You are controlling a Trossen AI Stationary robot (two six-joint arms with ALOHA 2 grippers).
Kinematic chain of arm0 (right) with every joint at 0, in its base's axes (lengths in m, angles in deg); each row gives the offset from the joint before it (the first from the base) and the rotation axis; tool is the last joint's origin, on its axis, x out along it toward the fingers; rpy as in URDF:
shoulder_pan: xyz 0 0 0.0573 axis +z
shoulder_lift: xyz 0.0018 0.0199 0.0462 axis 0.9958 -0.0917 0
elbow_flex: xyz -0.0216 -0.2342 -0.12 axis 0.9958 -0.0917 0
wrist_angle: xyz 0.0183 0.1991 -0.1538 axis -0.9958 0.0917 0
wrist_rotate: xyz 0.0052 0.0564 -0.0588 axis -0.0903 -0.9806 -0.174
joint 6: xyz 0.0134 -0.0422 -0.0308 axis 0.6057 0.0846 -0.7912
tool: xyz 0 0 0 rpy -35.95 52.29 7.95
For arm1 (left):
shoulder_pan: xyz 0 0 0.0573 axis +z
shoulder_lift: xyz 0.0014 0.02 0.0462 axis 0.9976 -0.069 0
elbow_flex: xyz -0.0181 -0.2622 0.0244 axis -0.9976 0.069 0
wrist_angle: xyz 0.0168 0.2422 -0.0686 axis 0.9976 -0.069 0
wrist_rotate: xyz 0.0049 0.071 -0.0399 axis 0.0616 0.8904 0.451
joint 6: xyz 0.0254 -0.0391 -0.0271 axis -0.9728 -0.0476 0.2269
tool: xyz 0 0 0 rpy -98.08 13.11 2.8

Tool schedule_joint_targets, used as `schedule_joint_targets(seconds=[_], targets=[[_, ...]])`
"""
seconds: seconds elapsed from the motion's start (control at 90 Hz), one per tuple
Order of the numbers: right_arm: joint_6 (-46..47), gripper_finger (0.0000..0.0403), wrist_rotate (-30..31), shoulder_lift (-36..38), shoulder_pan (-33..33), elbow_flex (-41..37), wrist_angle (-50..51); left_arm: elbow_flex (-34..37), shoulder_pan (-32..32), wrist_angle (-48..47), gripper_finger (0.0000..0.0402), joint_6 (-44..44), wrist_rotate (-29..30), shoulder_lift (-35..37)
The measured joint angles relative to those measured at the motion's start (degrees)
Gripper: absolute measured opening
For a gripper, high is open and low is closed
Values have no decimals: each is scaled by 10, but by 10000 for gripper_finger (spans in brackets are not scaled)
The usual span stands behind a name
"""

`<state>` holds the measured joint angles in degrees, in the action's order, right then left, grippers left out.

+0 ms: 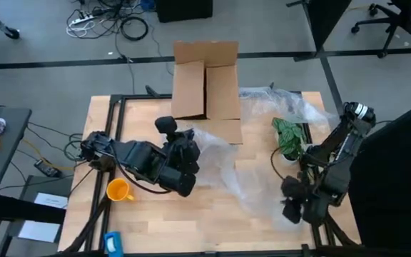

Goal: Wrap mug
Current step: Wrap the orange cup with the bubble wrap

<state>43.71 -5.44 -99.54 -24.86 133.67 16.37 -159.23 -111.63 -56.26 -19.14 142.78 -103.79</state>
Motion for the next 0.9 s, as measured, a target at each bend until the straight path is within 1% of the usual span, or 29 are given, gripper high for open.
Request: schedule_joint_targets(seconds=[0.033,0.089,0.156,0.222,0.311,0.411,0.578,0.644,0.711,0.789,0.9], targets=[[-39,115,18,-8,-2,1,-50,0,-1,0,0,4,-5,0],[-96,115,17,-25,-7,1,-120,0,-1,0,0,7,-14,0],[-139,115,-9,-52,-12,1,-186,0,-1,0,0,7,-25,0],[-150,115,-40,-84,-15,1,-210,0,-2,1,0,7,-38,0],[-128,115,-86,-129,-16,1,-200,0,-5,1,0,8,-52,0],[-88,117,-125,-182,-16,1,-154,0,-9,5,0,18,-70,0],[-18,127,-189,-275,-23,2,-80,0,-19,4,0,36,-70,0],[8,130,-208,-300,-27,7,-70,0,-23,4,0,37,-75,0],[13,129,-226,-313,-30,11,-70,0,-28,4,0,39,-83,0],[19,119,-221,-313,-30,11,-66,0,-33,3,0,49,-84,0],[44,102,-209,-280,-31,32,-12,0,-41,3,0,50,-93,0]])
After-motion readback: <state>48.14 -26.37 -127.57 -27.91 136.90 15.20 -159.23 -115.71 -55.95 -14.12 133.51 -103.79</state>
